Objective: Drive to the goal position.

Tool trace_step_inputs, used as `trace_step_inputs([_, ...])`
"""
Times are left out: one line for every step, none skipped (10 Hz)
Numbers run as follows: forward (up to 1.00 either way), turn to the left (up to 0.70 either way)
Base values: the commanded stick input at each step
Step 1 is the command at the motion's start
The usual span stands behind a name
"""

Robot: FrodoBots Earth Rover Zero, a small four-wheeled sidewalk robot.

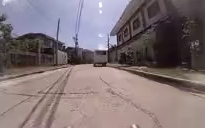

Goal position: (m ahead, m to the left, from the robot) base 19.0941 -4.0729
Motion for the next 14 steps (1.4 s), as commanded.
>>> trace_step_inputs([1.0,0.1])
trace_step_inputs([1.0,0.27])
trace_step_inputs([1.0,0.27])
trace_step_inputs([1.0,0.02])
trace_step_inputs([1.0,0.0])
trace_step_inputs([1.0,0.0])
trace_step_inputs([1.0,0.0])
trace_step_inputs([1.0,0.0])
trace_step_inputs([1.0,0.0])
trace_step_inputs([0.43,0.0])
trace_step_inputs([0.0,0.0])
trace_step_inputs([0.0,0.0])
trace_step_inputs([0.0,0.0])
trace_step_inputs([0.0,0.0])
